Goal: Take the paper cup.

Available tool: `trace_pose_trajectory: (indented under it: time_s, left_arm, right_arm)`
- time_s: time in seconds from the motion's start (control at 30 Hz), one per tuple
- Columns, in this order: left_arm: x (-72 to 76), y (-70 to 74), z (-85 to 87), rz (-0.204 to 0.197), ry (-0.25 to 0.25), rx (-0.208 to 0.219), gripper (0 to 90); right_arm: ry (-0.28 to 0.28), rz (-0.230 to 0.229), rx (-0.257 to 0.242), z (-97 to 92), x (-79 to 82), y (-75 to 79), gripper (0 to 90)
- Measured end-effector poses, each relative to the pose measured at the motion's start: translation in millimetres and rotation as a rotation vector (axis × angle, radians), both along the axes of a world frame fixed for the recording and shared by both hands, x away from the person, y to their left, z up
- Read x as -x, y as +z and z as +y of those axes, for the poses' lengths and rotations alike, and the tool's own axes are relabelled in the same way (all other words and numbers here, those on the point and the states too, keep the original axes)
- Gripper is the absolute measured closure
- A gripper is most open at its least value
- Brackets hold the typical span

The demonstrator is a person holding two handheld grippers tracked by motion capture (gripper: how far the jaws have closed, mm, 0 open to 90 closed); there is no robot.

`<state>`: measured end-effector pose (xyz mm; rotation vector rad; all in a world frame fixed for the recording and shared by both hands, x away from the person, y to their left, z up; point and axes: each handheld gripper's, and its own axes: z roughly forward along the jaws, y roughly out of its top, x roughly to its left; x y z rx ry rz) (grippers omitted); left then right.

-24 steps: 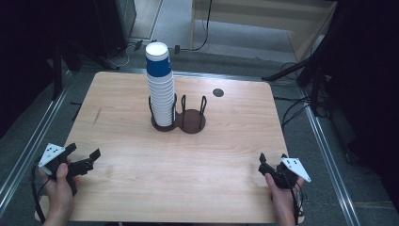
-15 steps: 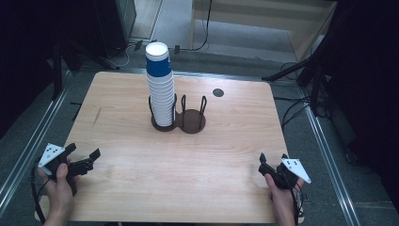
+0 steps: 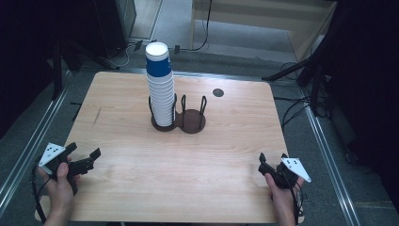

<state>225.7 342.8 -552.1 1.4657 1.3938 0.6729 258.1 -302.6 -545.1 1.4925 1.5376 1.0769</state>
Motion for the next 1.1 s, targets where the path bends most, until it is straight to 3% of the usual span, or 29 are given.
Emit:
trace_pose_trajectory:
  time_s: [0.33,0.5,0.57,0.8,1.0,1.1]
  left_arm:
    - [0.6,-0.2,0.9,-0.004,-0.01,0.014,0.0]
    - [0.8,-0.2,1.7,-0.005,-0.011,0.018,0.0]
    - [1.4,-0.2,1.2,-0.01,-0.007,0.015,0.0]
    - [0.8,-0.4,2.3,-0.004,-0.012,0.028,0.0]
    - [2.0,-0.1,0.1,-0.018,-0.018,0.001,0.0]
    - [2.6,-0.2,0.7,-0.022,0.005,0.012,0.0]
  right_arm:
    - [0.001,-0.011,0.004,-0.7,1.0,1.8,15.9]
    - [0.024,0.007,0.022,1.9,-0.4,5.8,13.3]
    - [0.036,-0.004,0.0,6.9,-3.2,13.6,12.8]
    - [0.065,-0.054,-0.005,28.9,-5.0,33.6,12.6]
    - [0.082,-0.066,-0.006,39.5,-5.8,44.1,12.6]
    - [0.087,-0.075,-0.041,45.8,-7.4,50.9,12.8]
